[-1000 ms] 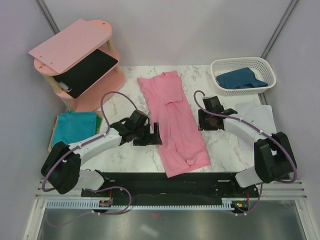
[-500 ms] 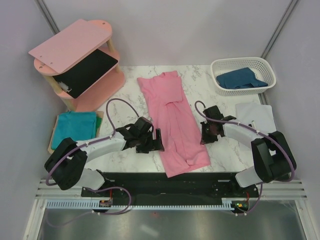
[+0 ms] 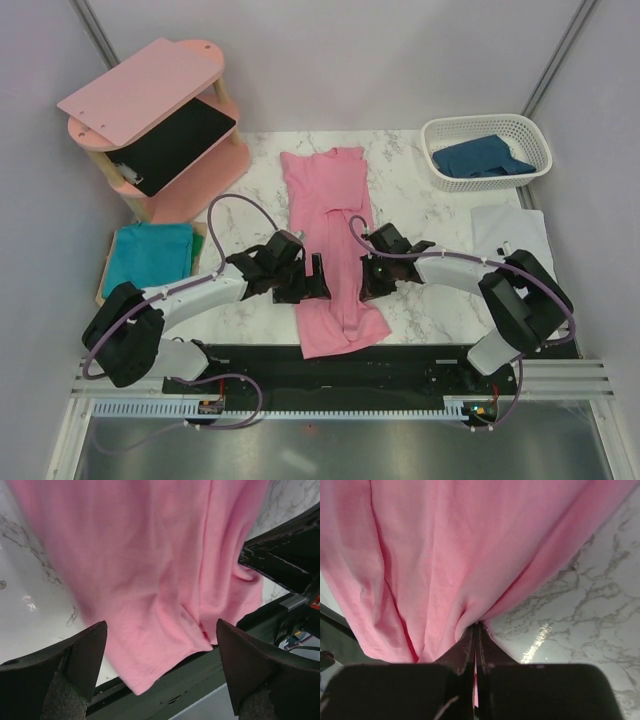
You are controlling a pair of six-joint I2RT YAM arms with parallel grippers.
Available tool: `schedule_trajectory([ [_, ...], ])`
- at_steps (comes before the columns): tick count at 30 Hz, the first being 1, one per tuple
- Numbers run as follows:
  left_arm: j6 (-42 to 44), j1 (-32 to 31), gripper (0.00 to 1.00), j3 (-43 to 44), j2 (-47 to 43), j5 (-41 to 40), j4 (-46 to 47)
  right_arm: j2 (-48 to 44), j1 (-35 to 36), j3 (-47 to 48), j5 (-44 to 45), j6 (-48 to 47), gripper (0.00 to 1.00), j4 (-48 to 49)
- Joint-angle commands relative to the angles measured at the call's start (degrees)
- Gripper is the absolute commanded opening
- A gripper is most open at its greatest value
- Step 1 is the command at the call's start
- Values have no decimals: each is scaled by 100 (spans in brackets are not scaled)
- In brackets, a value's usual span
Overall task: Fold and stack the t-shirts
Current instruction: Rotate the tshirt 90 degrees
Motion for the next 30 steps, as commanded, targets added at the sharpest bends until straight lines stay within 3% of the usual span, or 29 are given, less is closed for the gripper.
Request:
schedule_trajectory([
  [1, -104, -70, 95, 210, -213, 319, -8, 348, 130, -61, 50, 193, 0, -101],
  [3, -122, -114, 94, 192, -204, 399, 1, 287, 130, -52, 146, 176, 2, -171],
  [4, -165, -175, 94, 175, -213, 408, -7, 252, 130, -26, 234, 158, 8, -232],
  [5, -192, -219, 93, 166, -248, 434, 36, 190, 130, -34, 322, 158, 24, -311],
  [7, -253, -385, 92, 149, -309, 487, 106, -47, 130, -43, 656, 193, 37, -426],
  [8, -280, -465, 91, 122, -327, 504, 185, -152, 122, -52, 770, 211, 48, -496],
  [11, -429, -711, 82, -27, -371, 627, 668, -635, 122, -52, 1280, 254, 65, -636],
  [19, -815, -1457, 56, -1, 156, 602, 1144, -1673, -212, -17, 1879, 202, 74, -944],
  [30, -992, -1933, 60, 60, 823, 355, 1240, -2078, -792, -35, 1721, -97, 75, -1147],
])
